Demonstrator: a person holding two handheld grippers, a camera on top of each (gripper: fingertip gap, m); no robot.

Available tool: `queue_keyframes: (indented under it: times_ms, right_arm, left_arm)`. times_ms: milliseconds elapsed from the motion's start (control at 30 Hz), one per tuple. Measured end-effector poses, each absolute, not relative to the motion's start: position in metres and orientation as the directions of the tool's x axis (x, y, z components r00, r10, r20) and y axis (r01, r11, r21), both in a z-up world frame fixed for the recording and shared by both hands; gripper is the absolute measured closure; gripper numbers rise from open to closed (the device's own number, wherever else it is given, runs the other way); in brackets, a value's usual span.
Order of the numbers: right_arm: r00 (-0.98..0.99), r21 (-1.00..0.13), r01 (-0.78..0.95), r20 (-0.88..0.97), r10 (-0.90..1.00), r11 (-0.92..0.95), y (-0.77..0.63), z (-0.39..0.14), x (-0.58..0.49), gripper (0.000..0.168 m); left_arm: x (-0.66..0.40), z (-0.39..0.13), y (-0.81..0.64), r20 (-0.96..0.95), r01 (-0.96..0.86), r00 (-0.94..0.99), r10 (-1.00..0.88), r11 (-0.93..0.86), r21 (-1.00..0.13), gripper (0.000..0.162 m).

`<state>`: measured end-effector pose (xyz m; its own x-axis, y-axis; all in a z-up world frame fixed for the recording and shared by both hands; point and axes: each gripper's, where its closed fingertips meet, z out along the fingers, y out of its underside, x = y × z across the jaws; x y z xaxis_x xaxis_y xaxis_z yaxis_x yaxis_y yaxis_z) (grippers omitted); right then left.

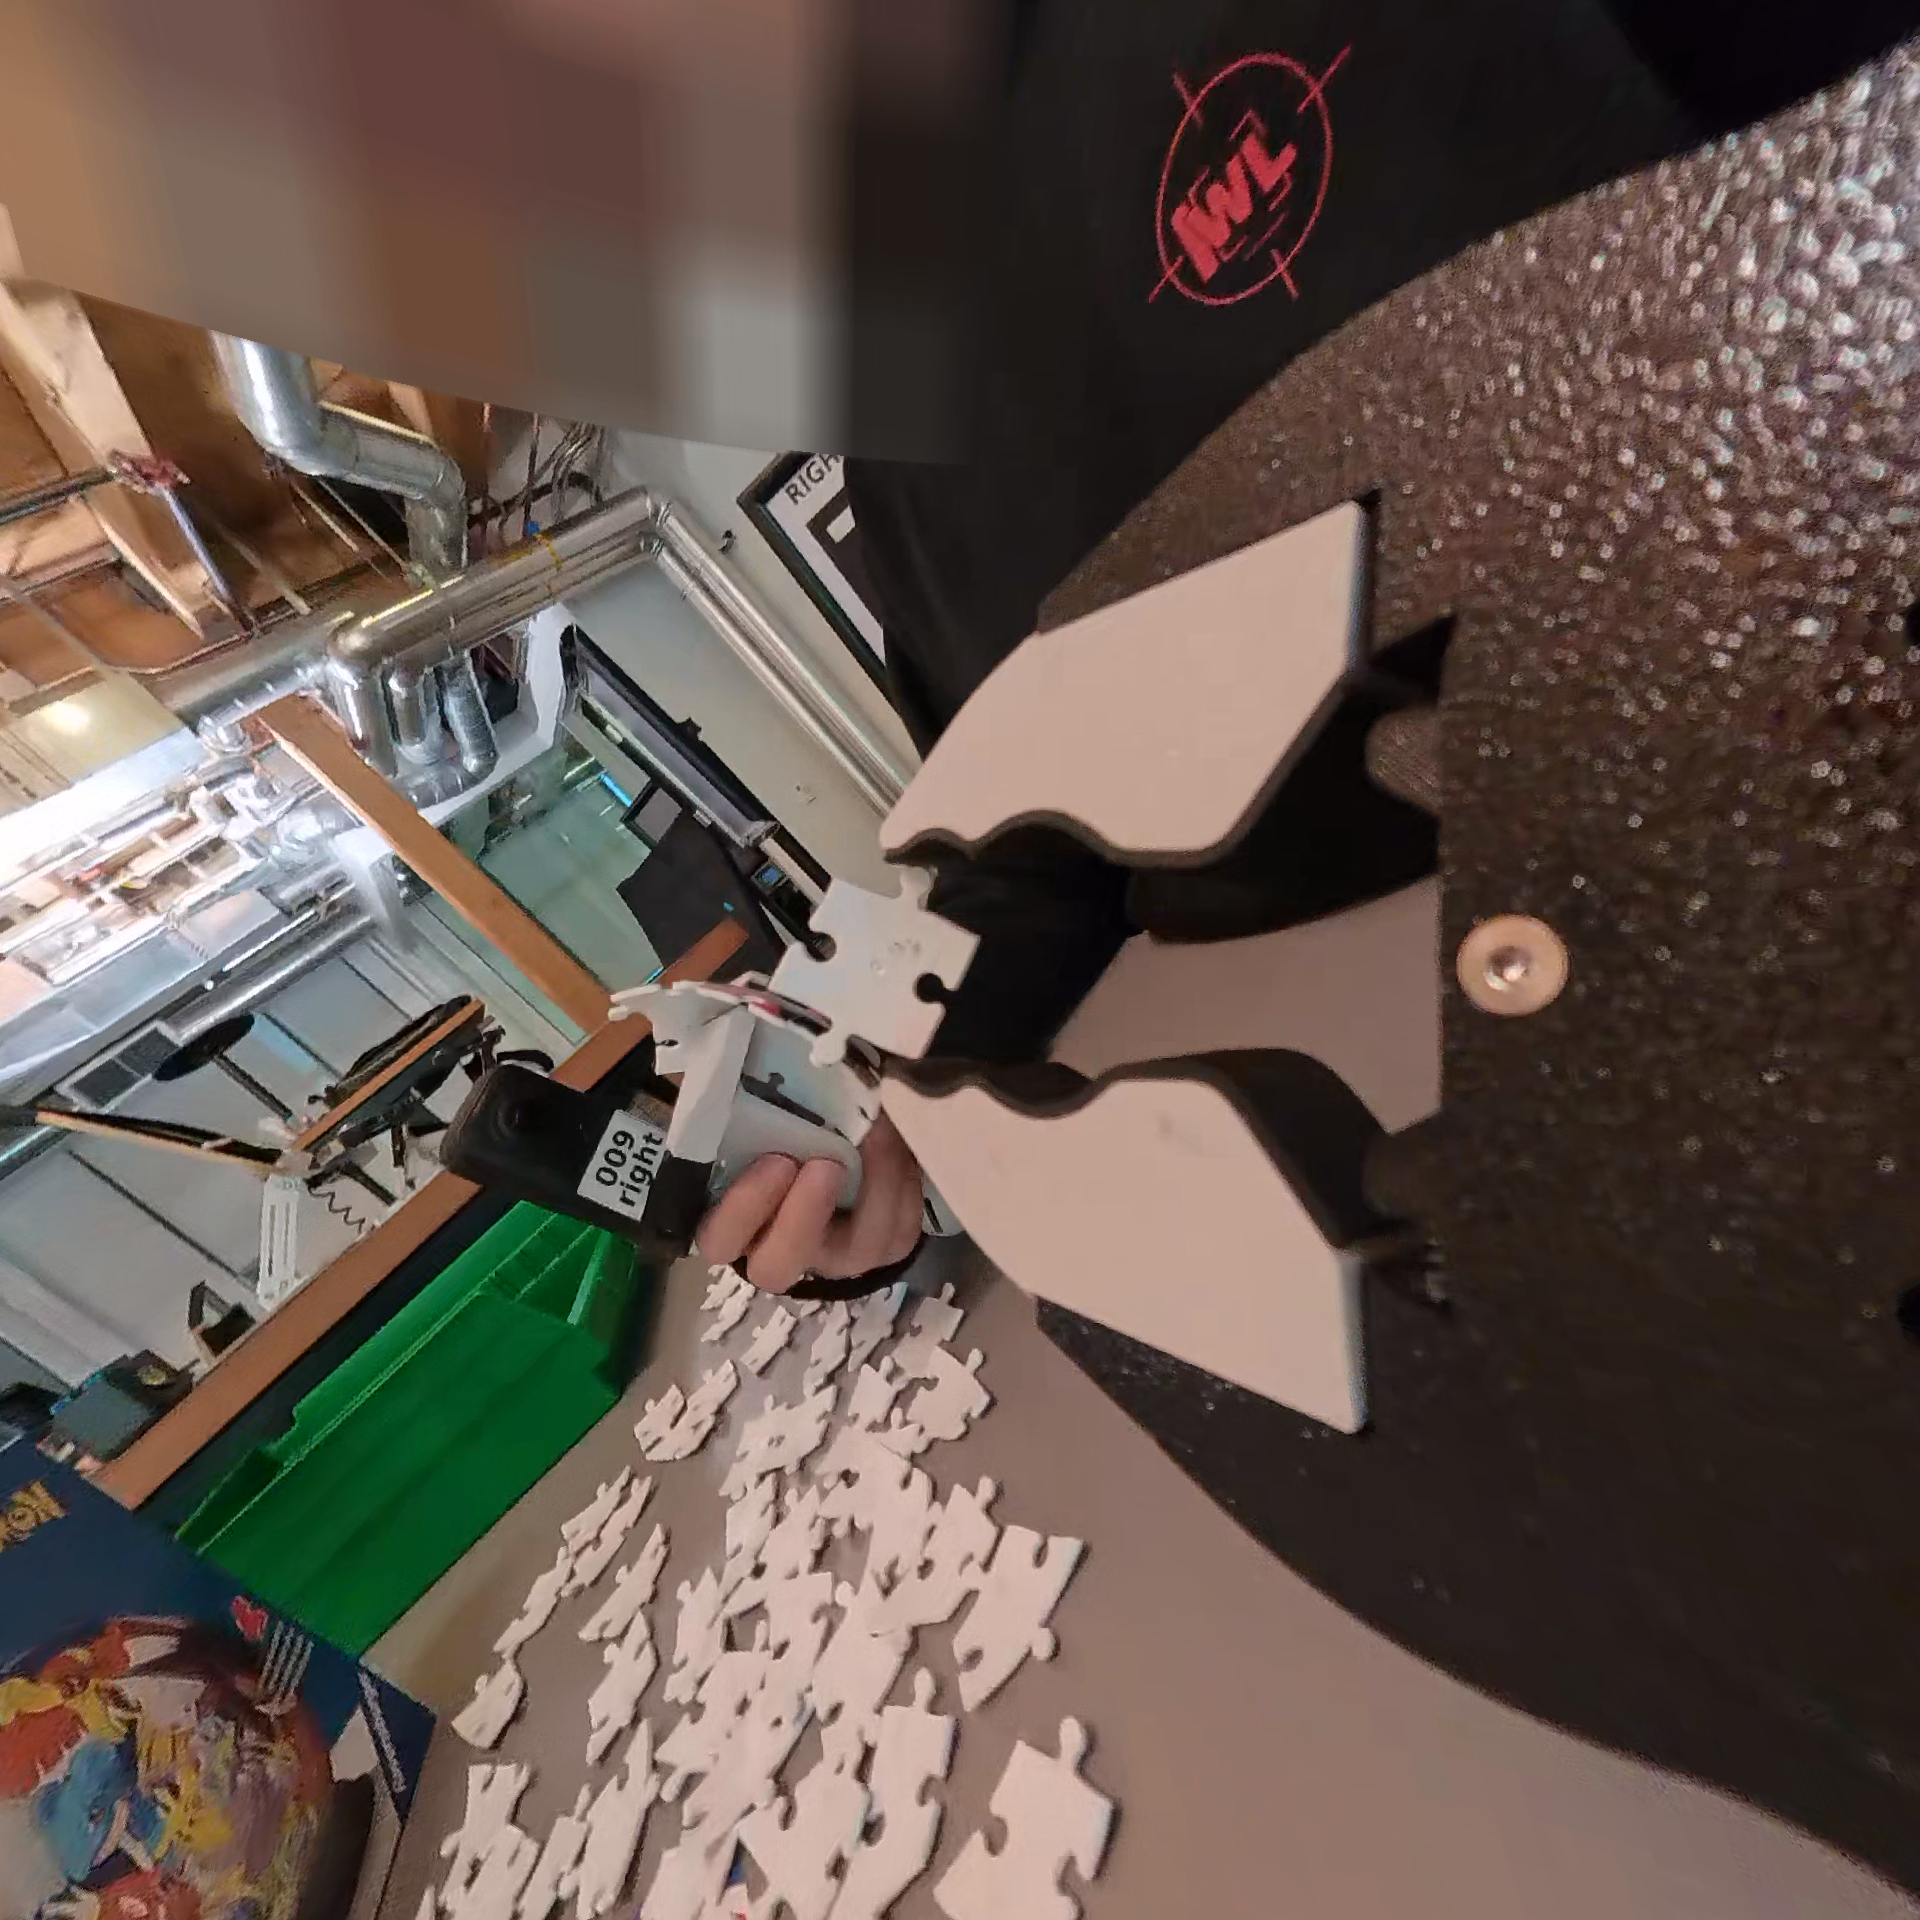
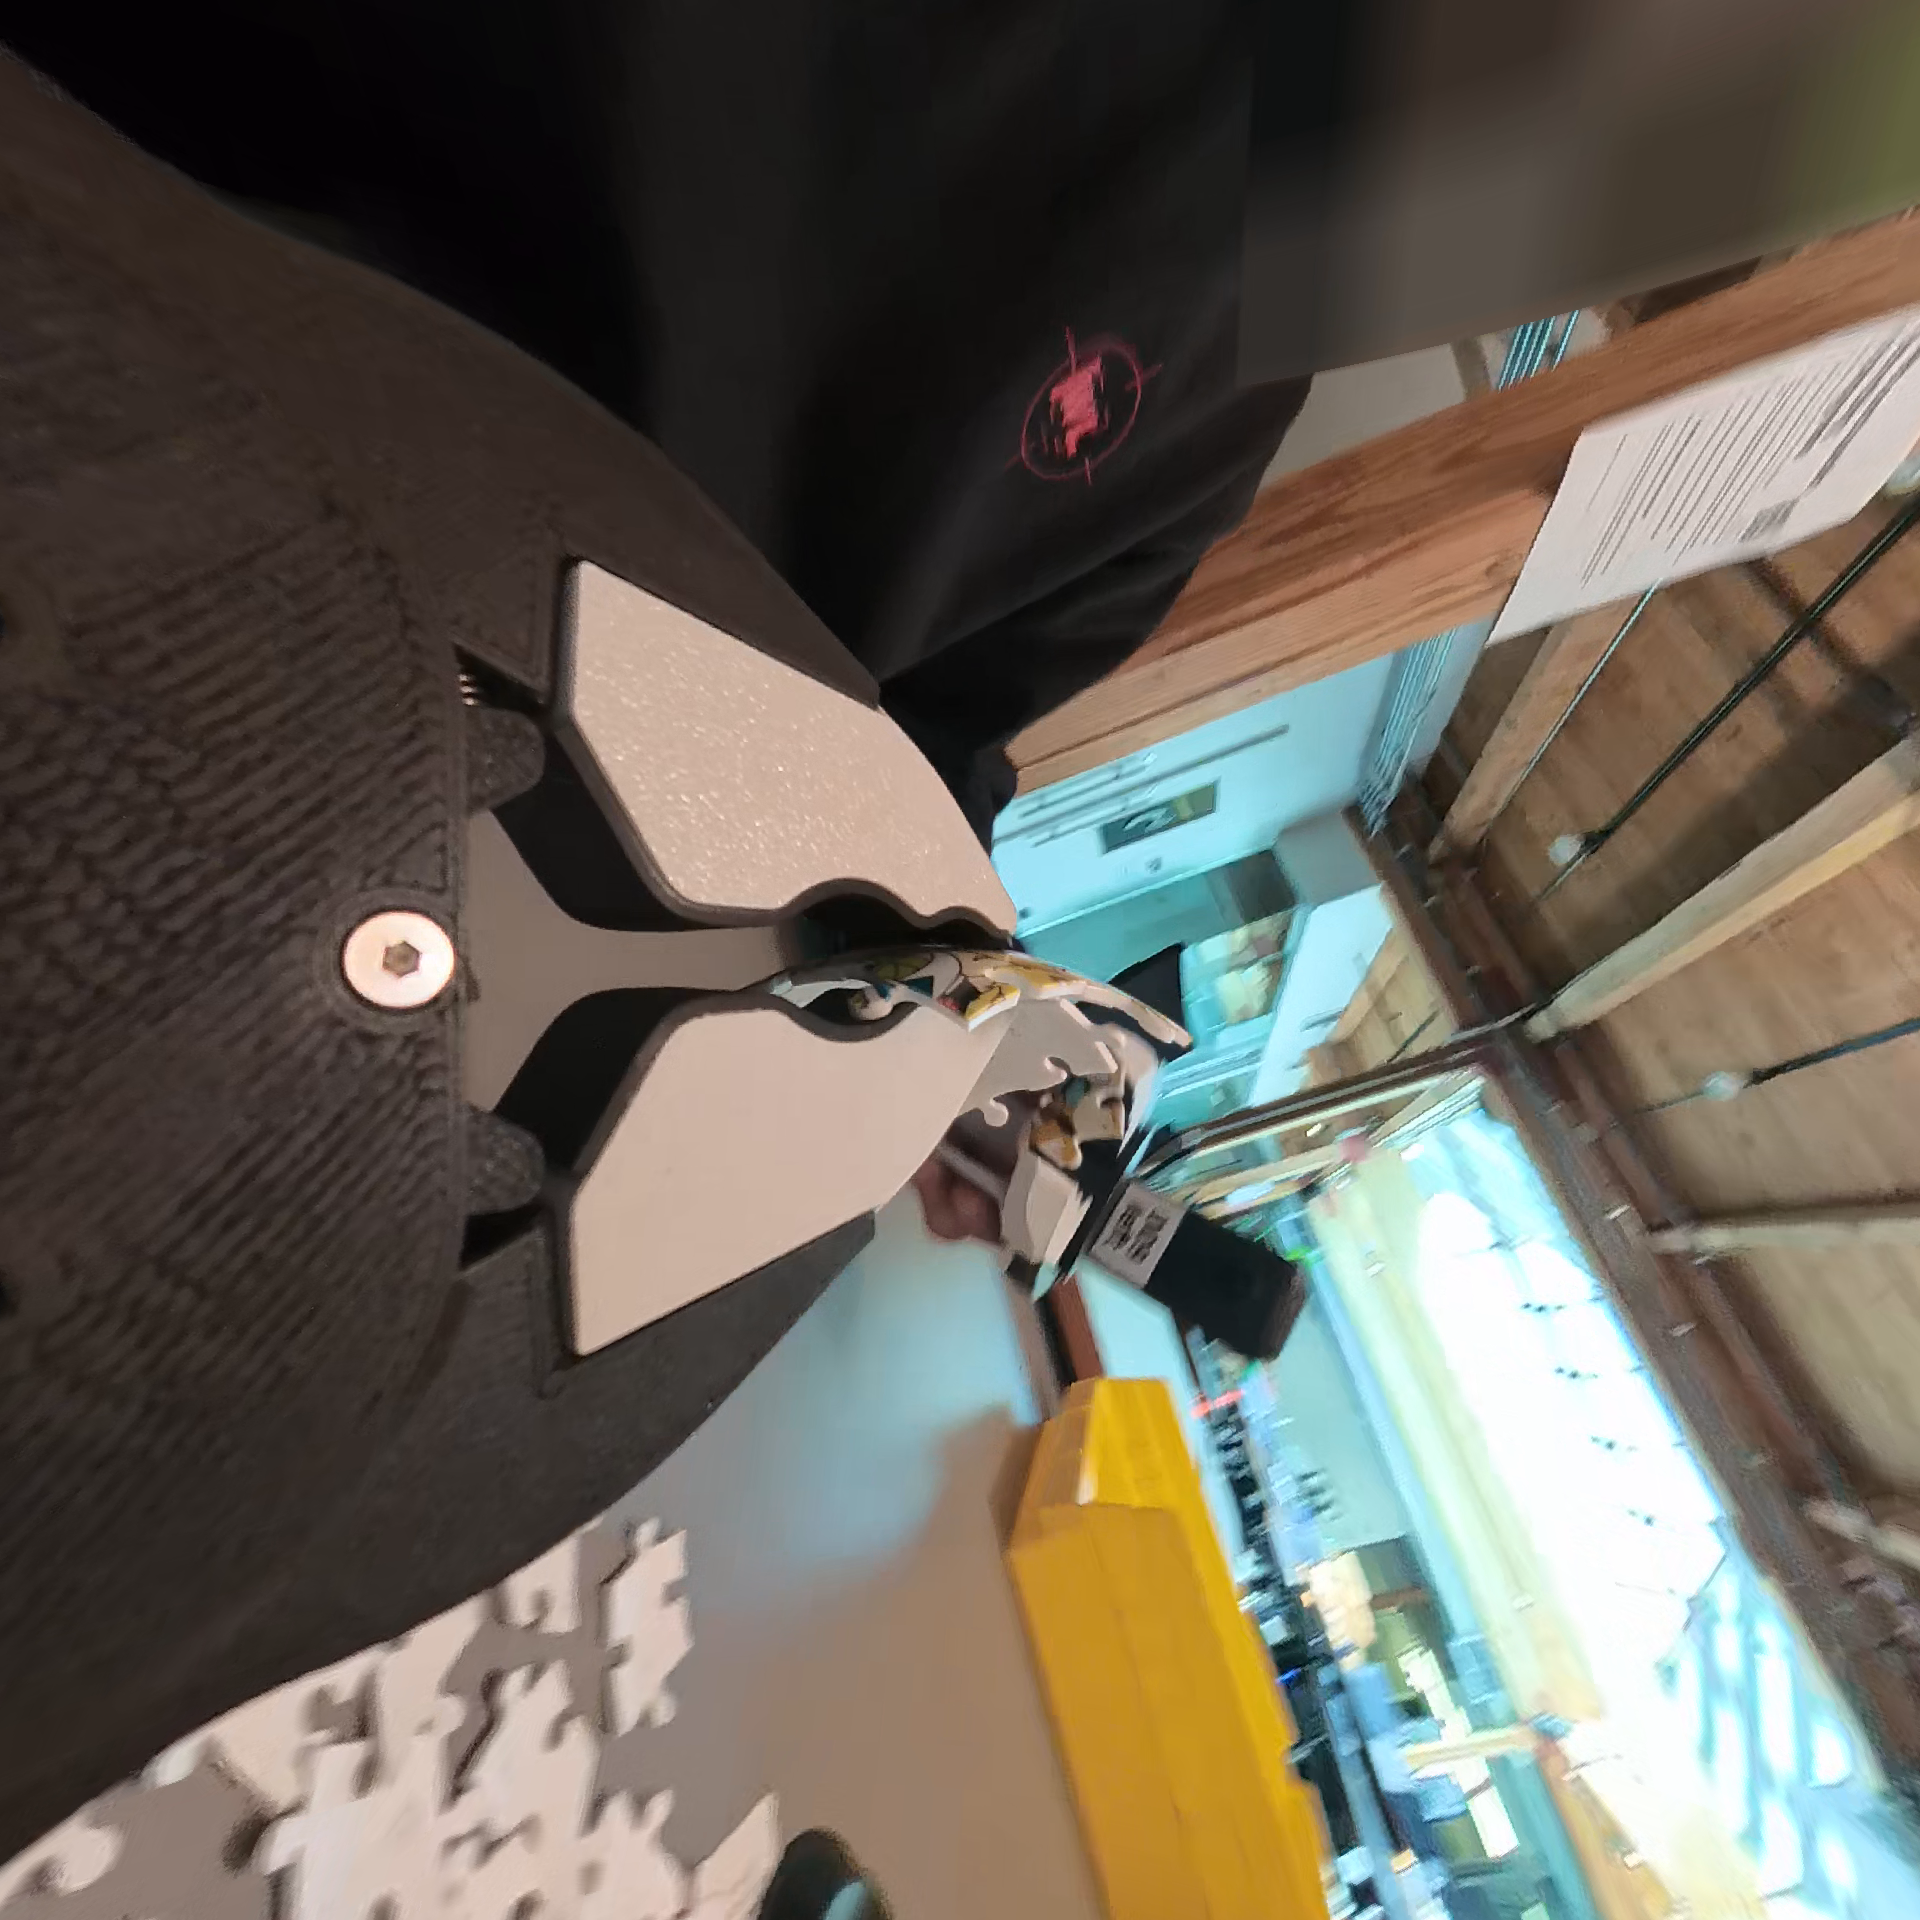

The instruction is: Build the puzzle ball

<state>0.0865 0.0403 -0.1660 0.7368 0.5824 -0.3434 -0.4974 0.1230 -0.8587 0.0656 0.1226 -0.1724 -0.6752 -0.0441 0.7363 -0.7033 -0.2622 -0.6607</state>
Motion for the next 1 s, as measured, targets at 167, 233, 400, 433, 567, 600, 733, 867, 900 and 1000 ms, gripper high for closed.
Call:
queue_keyframes:
  times_ms: [167, 233, 400, 433, 567, 600, 733, 867, 900, 1000]
  right_arm:
    - [0.734, -0.856, -0.516, -0.421, 0.533, 0.033, 0.052, -0.18, 0.088, 0.164]
    - [0.756, -0.858, -0.511, -0.42, 0.503, 0.051, 0.057, -0.179, 0.091, 0.164]
    - [0.846, -0.943, -0.331, -0.287, 0.449, 0.02, 0.067, -0.187, 0.077, 0.163]
    - [0.852, -0.954, -0.3, -0.261, 0.453, 0.013, 0.068, -0.189, 0.073, 0.163]
    - [0.862, -0.971, -0.238, -0.213, 0.461, -0.005, 0.075, -0.194, 0.063, 0.164]
    - [0.864, -0.975, -0.222, -0.197, 0.463, 0.0, 0.075, -0.194, 0.061, 0.163]
    - [0.891, -0.978, -0.208, -0.185, 0.415, 0.012, 0.075, -0.194, 0.07, 0.163]
    - [0.893, -0.977, -0.212, -0.186, 0.41, 0.017, 0.075, -0.194, 0.071, 0.164]
    - [0.888, -0.977, -0.211, -0.184, 0.421, 0.016, 0.075, -0.194, 0.069, 0.164]
    - [0.877, -0.974, -0.226, -0.191, 0.442, 0.027, 0.075, -0.191, 0.066, 0.163]
  left_arm:
    - [0.048, -0.225, 0.122, 0.743, -0.752, -0.624, -0.243, -0.072, -0.655, 0.128]
    - [0.047, -0.25, 0.129, 0.686, -0.744, -0.618, -0.384, 0.004, -0.668, 0.128]
    - [0.049, -0.295, 0.154, 0.211, -0.556, -0.728, -0.653, 0.381, -0.739, 0.128]
    - [0.048, -0.301, 0.155, 0.141, -0.535, -0.739, -0.658, 0.448, -0.716, 0.128]
    - [0.053, -0.312, 0.155, -0.002, -0.483, -0.755, -0.655, 0.559, -0.674, 0.128]
    - [0.053, -0.312, 0.154, 0.006, -0.487, -0.753, -0.658, 0.552, -0.677, 0.128]
    - [0.054, -0.312, 0.154, -0.027, -0.46, -0.755, -0.655, 0.559, -0.69, 0.128]
    - [0.054, -0.311, 0.154, -0.091, -0.417, -0.768, -0.634, 0.602, -0.681, 0.128]
    - [0.054, -0.31, 0.154, -0.107, -0.405, -0.773, -0.626, 0.616, -0.676, 0.128]
    - [0.054, -0.311, 0.153, -0.064, -0.439, -0.77, -0.634, 0.601, -0.668, 0.128]
